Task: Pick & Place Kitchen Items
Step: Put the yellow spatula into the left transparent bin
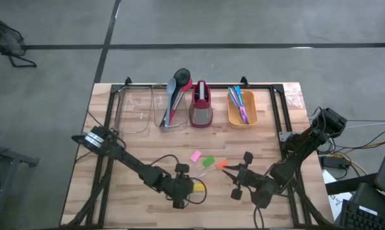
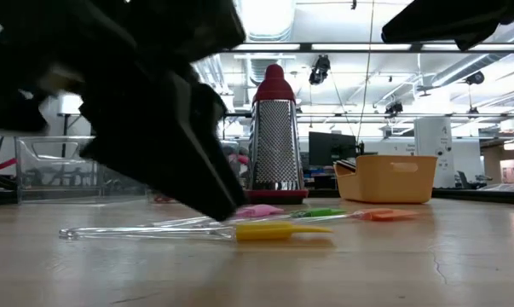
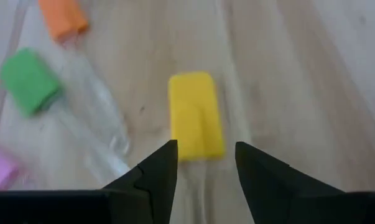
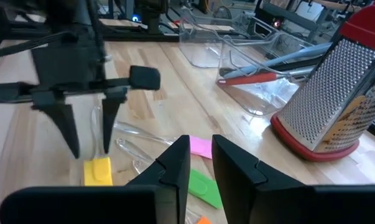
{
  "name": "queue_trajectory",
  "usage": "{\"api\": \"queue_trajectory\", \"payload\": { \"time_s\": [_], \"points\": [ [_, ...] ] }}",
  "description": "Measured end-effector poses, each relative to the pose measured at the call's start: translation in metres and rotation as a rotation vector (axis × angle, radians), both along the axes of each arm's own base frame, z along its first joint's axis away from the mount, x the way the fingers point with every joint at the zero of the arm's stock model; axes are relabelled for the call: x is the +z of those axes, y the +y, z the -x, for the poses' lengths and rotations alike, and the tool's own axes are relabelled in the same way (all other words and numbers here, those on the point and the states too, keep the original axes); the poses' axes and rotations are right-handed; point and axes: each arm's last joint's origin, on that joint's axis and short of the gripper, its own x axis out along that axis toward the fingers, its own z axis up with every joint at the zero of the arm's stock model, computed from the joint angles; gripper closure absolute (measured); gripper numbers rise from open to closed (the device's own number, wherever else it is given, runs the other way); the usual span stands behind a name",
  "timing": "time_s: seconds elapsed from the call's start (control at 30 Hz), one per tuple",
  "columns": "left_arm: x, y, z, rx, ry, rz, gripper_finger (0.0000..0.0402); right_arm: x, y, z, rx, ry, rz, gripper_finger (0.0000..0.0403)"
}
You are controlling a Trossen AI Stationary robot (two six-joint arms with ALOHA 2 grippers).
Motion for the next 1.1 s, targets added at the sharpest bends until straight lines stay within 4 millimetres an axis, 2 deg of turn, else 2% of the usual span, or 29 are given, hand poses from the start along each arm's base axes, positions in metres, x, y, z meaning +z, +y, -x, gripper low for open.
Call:
{"api": "queue_trajectory", "payload": {
  "time_s": [0.13, 0.27, 0.63, 0.77, 0.93, 1.1],
  "points": [
    [-0.005, -0.007, -0.010, -0.063, -0.056, -0.037, 0.0234, -0.003, -0.001, 0.001, -0.006, 0.000, -0.008, 0.0327],
    [-0.013, -0.009, -0.015, -0.035, -0.056, -0.079, 0.0234, -0.006, -0.003, 0.002, -0.008, 0.004, -0.007, 0.0327],
    [-0.018, -0.007, -0.015, 0.025, -0.078, -0.164, 0.0233, -0.007, -0.003, 0.003, -0.010, 0.005, -0.008, 0.0358],
    [-0.017, -0.008, -0.015, 0.040, -0.089, -0.147, 0.0231, -0.007, -0.003, 0.003, -0.010, 0.005, -0.009, 0.0364],
    [-0.016, -0.006, -0.016, 0.125, -0.113, -0.134, 0.0190, -0.007, -0.003, 0.003, -0.010, 0.005, -0.009, 0.0360],
    [-0.017, -0.007, -0.017, 0.108, -0.096, -0.068, 0.0146, -0.007, -0.003, 0.003, -0.010, 0.004, -0.010, 0.0348]
  ]
}}
